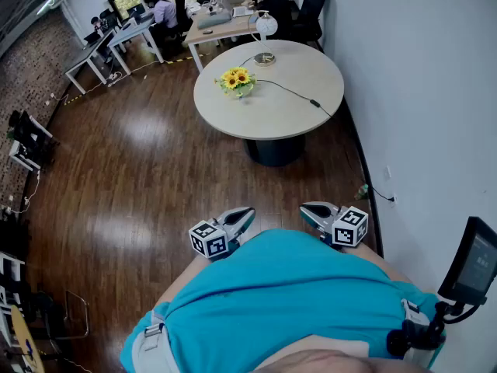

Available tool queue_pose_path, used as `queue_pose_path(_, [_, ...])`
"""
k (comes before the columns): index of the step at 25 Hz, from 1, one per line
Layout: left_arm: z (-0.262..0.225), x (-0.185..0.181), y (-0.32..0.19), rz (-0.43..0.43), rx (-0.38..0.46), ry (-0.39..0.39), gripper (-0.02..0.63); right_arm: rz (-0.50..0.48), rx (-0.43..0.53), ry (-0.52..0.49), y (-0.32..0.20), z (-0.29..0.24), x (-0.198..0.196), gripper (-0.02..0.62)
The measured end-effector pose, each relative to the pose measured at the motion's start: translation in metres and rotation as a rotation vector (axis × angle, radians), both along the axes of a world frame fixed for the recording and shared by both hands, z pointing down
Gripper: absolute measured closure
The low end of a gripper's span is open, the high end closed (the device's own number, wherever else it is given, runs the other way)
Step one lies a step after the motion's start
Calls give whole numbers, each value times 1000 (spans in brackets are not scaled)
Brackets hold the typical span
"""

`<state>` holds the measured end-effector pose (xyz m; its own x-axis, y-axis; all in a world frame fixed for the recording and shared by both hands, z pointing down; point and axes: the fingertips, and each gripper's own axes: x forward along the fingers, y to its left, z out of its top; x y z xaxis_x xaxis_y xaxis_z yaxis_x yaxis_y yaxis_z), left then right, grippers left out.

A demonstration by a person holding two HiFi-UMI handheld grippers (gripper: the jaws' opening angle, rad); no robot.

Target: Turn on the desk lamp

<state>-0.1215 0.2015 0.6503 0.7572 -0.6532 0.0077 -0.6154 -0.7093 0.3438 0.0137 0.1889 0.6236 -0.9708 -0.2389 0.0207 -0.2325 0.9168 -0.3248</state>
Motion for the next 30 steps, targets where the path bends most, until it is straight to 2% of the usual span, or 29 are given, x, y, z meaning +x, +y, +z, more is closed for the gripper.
queue_pose_path(7, [20, 46, -10, 22, 5, -7, 586, 34, 14, -16, -8, 21, 50, 594])
queue_pose_path(14, [-14, 117, -23, 76, -25, -22, 586, 79, -3, -24, -19, -11, 120, 594])
queue_pose_path(20, [-20, 152, -40, 122, -57, -29, 586, 115, -32, -32, -35, -15, 154, 594])
queue_pose_path(25, [-12, 149, -61, 125, -71, -25, 586, 122, -67, -18, -57, -1, 153, 594])
queue_pose_path(30, [-2, 107, -81, 121, -77, 1, 586, 103, -69, 28, -77, 4, 106, 594])
